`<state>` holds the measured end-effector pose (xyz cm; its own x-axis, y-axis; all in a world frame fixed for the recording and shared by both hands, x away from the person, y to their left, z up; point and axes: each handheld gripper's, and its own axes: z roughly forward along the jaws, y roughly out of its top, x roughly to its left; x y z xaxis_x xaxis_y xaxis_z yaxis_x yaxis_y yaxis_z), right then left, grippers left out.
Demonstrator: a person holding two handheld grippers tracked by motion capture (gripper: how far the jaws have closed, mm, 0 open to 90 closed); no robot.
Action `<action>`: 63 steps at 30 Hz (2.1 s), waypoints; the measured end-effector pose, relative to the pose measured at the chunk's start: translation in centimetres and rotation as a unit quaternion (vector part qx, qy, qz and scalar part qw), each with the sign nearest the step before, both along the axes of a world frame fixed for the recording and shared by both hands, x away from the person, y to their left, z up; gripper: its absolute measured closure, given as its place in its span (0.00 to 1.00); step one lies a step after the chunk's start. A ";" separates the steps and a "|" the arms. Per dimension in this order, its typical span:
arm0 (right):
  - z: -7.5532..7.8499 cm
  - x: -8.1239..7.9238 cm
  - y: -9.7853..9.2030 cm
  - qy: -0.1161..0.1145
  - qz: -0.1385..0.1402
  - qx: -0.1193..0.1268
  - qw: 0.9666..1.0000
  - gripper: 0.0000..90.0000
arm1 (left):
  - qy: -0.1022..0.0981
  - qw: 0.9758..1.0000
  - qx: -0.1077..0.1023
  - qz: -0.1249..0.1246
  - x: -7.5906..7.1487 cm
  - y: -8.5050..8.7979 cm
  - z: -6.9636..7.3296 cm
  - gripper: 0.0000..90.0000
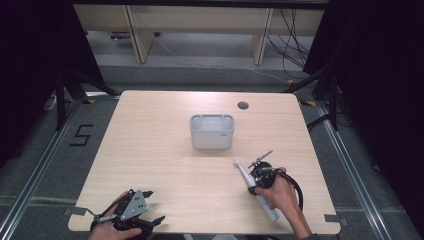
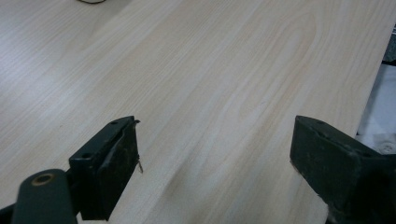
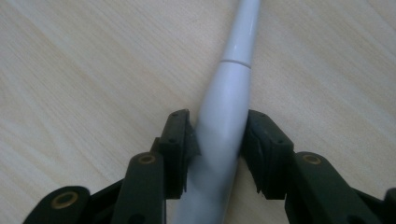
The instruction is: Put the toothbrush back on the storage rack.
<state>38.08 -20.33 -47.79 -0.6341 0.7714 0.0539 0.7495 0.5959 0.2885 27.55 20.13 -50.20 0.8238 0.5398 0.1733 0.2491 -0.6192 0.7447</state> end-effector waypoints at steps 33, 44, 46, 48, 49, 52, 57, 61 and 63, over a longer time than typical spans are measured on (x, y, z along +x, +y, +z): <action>0.3 2.2 2.2 0.066 0.100 -0.121 0.985 0.74 | -0.001 1.000 0.000 0.001 0.0 0.1 0.1 0.16; 0.8 1.4 1.6 0.051 0.105 -0.100 0.988 0.74 | 0.001 1.000 -0.006 0.001 0.0 0.1 0.0 0.16; 1.0 1.4 1.3 0.047 0.109 -0.102 0.988 0.74 | 0.003 1.000 -0.009 0.000 0.0 0.0 0.1 0.16; 1.5 0.9 1.0 0.039 0.100 -0.081 0.991 0.74 | 0.001 1.000 -0.005 -0.001 0.0 0.1 0.0 0.16; 1.6 0.9 0.8 0.035 0.100 -0.078 0.991 0.74 | 0.001 1.000 -0.005 -0.001 0.0 0.1 0.0 0.16; 2.6 0.6 0.4 0.015 0.091 -0.056 0.994 0.74 | 0.002 1.000 -0.005 0.001 0.0 0.1 0.1 0.16; 4.3 0.1 -0.5 -0.023 0.087 -0.006 0.996 0.74 | 0.004 1.000 -0.011 0.003 0.1 0.1 0.0 0.16; 6.1 -0.7 -1.5 -0.066 0.077 0.046 0.994 0.75 | 0.002 1.000 -0.006 0.001 0.0 0.1 0.0 0.16; 6.8 -1.1 -1.7 -0.083 0.069 0.058 0.992 0.75 | 0.005 1.000 -0.008 0.001 0.0 0.1 0.0 0.16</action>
<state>37.01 -22.06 -40.99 -0.7408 0.6714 0.0227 0.5995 0.6455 0.4732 27.57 20.20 -50.17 0.8244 0.5442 0.1557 0.2584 -0.6065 0.7519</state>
